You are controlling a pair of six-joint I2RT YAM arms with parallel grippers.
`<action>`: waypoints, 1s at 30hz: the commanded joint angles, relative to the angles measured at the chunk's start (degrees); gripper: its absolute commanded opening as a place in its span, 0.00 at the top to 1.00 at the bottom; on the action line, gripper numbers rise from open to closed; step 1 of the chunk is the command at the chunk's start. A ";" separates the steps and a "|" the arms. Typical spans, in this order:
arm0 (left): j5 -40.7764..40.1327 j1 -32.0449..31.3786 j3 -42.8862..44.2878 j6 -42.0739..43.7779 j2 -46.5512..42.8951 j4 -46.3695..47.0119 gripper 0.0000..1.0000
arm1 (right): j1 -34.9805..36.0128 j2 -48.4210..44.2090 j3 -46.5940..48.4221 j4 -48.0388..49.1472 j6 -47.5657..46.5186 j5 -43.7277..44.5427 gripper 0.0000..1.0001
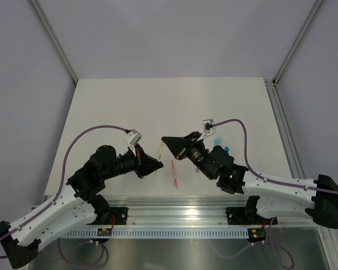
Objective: Insert the pens into the pen caps
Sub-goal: Insert the pen cap onto the pen.
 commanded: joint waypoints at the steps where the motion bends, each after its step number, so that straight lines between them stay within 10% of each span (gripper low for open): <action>1: -1.48 0.42 8.16 1.45 0.59 14.73 1.00 | 5.53 2.52 -2.77 -8.01 0.84 -9.67 1.00; 30: -2.53 1.12 18.98 8.13 5.25 8.48 1.00 | 15.19 2.60 -9.36 -13.91 1.11 -6.68 1.00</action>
